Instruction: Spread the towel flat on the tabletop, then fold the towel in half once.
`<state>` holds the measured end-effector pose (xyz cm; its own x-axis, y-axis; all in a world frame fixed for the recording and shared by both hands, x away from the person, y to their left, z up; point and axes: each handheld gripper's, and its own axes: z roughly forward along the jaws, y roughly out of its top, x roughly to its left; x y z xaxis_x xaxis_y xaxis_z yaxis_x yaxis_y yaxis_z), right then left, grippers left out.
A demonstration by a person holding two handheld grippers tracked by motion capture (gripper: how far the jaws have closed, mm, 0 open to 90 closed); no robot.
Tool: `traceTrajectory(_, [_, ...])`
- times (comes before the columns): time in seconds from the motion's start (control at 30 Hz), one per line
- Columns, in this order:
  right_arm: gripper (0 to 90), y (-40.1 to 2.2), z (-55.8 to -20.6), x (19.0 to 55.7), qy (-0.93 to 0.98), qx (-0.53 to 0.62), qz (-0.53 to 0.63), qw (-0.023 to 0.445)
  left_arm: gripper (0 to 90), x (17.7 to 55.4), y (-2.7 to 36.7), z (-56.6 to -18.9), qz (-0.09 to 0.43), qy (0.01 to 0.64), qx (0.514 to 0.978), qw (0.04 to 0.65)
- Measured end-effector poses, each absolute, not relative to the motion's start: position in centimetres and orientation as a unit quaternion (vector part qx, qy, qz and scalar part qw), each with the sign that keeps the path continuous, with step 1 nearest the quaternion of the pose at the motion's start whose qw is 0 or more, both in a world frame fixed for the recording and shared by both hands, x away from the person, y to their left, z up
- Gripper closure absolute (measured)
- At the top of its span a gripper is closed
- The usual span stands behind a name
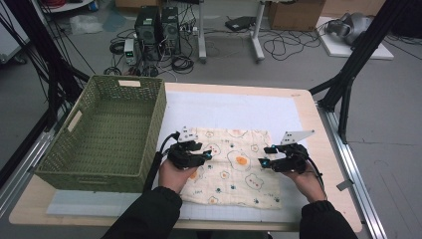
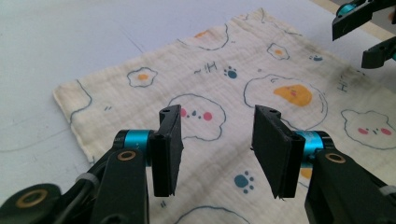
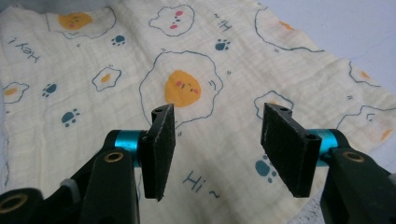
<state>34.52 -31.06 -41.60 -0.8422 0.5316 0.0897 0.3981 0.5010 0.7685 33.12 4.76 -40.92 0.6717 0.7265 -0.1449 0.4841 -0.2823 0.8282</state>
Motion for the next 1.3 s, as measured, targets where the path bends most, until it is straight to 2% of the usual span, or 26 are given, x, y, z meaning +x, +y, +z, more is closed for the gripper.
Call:
traceTrajectory(0.4, [43.4,-30.6,-41.3,35.9,0.87,0.272,0.403,0.084,60.6,36.1,4.8,-40.7,0.162,0.431,0.766,0.448])
traceTrajectory(0.67, [43.8,-31.8,-39.5,39.5,0.867,0.299,0.385,0.099,65.2,38.6,5.1,-41.4,0.193,0.461,0.762,0.412])
traceTrajectory(1.1, [53.5,-32.3,-42.8,42.4,0.868,0.36,0.323,0.112,66.6,40.0,4.6,-44.1,0.209,0.49,0.774,0.342])
traceTrajectory(1.17, [55.3,-32.0,-43.3,42.5,0.872,0.361,0.312,0.106,70.9,40.0,4.4,-44.1,0.221,0.487,0.775,0.337])
traceTrajectory(1.3, [75.6,-31.8,-43.4,42.5,0.871,0.356,0.323,0.103,86.9,39.9,4.2,-44.1,0.229,0.48,0.78,0.33])
